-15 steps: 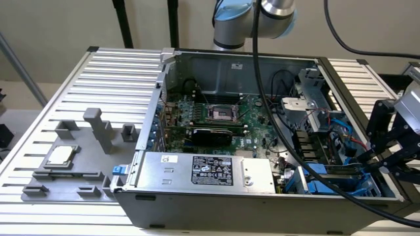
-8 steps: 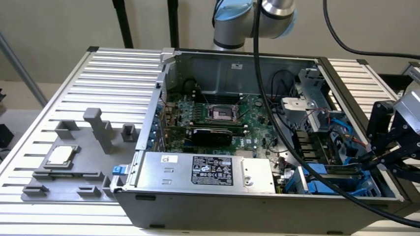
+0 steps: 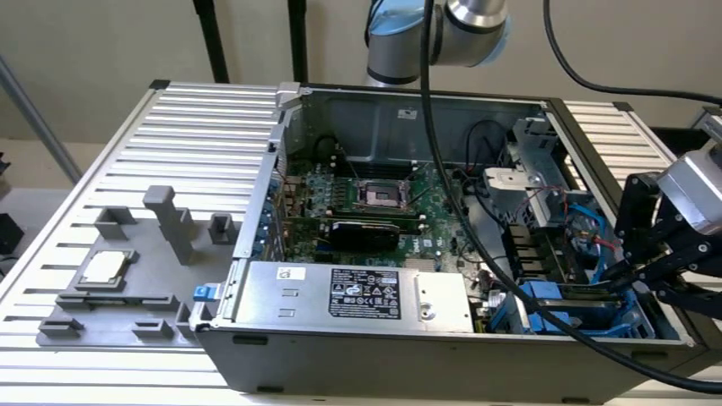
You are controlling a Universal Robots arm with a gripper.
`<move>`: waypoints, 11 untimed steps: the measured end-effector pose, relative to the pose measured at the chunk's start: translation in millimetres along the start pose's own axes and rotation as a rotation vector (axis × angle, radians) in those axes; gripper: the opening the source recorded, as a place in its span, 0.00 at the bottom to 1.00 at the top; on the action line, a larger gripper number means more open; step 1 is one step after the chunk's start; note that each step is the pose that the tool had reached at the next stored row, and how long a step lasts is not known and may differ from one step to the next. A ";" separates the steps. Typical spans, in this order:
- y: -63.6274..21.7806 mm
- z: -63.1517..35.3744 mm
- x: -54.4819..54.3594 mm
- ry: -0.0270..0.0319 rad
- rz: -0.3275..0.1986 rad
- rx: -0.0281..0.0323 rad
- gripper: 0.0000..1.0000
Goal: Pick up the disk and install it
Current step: 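Insert the first disk wire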
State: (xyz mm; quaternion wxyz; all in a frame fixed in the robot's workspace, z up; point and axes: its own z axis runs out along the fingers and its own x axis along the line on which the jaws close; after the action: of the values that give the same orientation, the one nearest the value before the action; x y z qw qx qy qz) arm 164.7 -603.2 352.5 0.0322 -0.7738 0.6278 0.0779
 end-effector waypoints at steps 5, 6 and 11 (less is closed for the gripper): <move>9.7 1.0 -2.7 -0.0001 0.001 0.0002 0.16; 9.9 1.3 -3.3 -0.0002 0.005 0.0008 0.16; 10.4 3.0 -3.4 -0.0028 0.061 0.0099 0.16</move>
State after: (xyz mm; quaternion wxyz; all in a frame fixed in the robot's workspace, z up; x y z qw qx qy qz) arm 153.7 -601.6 350.6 0.0346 -0.7542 0.6513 0.0768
